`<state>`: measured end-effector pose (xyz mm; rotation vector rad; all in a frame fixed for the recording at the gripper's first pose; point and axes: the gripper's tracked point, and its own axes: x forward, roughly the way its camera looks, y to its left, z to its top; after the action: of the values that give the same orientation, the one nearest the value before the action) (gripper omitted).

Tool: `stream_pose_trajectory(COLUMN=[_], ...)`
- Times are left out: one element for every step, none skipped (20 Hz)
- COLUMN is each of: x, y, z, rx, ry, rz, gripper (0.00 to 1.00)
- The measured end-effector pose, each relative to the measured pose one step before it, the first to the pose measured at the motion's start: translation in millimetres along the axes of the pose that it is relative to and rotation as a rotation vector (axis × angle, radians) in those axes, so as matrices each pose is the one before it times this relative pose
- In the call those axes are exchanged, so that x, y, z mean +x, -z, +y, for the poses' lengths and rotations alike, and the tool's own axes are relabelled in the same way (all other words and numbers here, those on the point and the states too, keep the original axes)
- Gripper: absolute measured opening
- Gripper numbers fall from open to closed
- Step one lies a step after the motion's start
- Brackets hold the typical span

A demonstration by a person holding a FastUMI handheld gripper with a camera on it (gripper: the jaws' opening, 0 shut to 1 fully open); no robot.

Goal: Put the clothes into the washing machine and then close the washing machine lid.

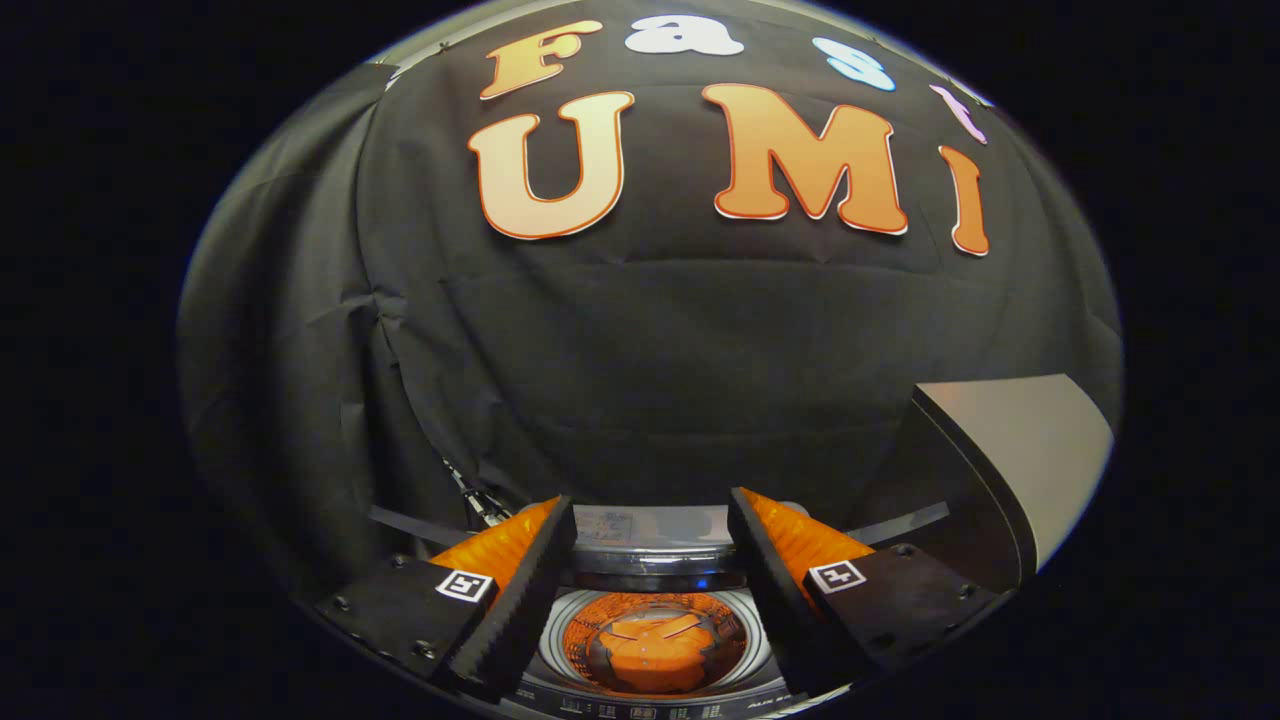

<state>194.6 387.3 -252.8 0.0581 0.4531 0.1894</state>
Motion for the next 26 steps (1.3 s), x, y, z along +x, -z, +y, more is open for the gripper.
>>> stream_pose_trajectory(x=[-2.12,-1.74,-1.79,-0.61,3.58,2.19,3.39,7.55,2.59,2.21,1.64,2.6,1.94,1.56,-0.69,-1.81,-3.63,-4.33,-8.42,-7.25,-6.85,-7.51,-8.61,-9.7,-11.79,-9.34], y=[3.49,3.96,6.34,3.53,11.81,16.78,14.62,14.38,12.61,9.72,10.67,8.25,5.22,1.04,-0.53,-3.62,-4.51,-7.3,-9.61,-11.02,-13.59,-13.24,-14.9,-16.04,-16.64,-16.41], z=[0.55,1.19,0.51,0.39,-1.94,-3.58,-0.26,0.81,-1.23,-1.14,1.59,0.66,0.56,0.97,1.72,0.34,-0.4,0.52,0.01,3.18,1.98,1.16,0.78,-0.4,-1.34,-1.89], rx=[-0.00775,0.00375,0.00291,0.00662,0.00035,-0.00082,0.01443,0.01323,0.00614,0.00158,0.00414,0.0025,0.00134,0.00115,0.00046,-0.00224,-0.00453,-0.00504,-0.00242,0.00405,0.00616,0.0016,-0.00117,-0.00448,-0.00813,-0.00616], ry=[-0.00268,-0.00489,-0.00713,-0.00286,0.00904,0.00746,-0.00385,-0.00269,0.00459,0.00294,-0.00654,-0.00405,-0.00142,-0.00293,-0.00274,-0.00258,-0.0052,-0.00365,-0.00533,-0.00924,-0.00675,-0.00502,-0.00422,-0.00419,-0.0019,0.00041], rz=[0.01154,0.00648,0.00791,0.00247,0.02805,0.05682,0.03495,0.02133,0.01734,0.02351,0.02033,0.02016,0.01061,0.00307,-0.00033,-0.00418,-0.00664,-0.01214,-0.01734,-0.0188,-0.02346,-0.02644,-0.02985,-0.02759,-0.02906,-0.02728], gripper=[0.99,0.99,0.99,0.99,0.99,0.99,0.99,0.99,0.99,0.98,0.98,0.98,0.98,0.98,0.98,0.98,0.98,0.98,0.98,0.98,0.98,0.98,0.98,0.98,0.98,0.98])
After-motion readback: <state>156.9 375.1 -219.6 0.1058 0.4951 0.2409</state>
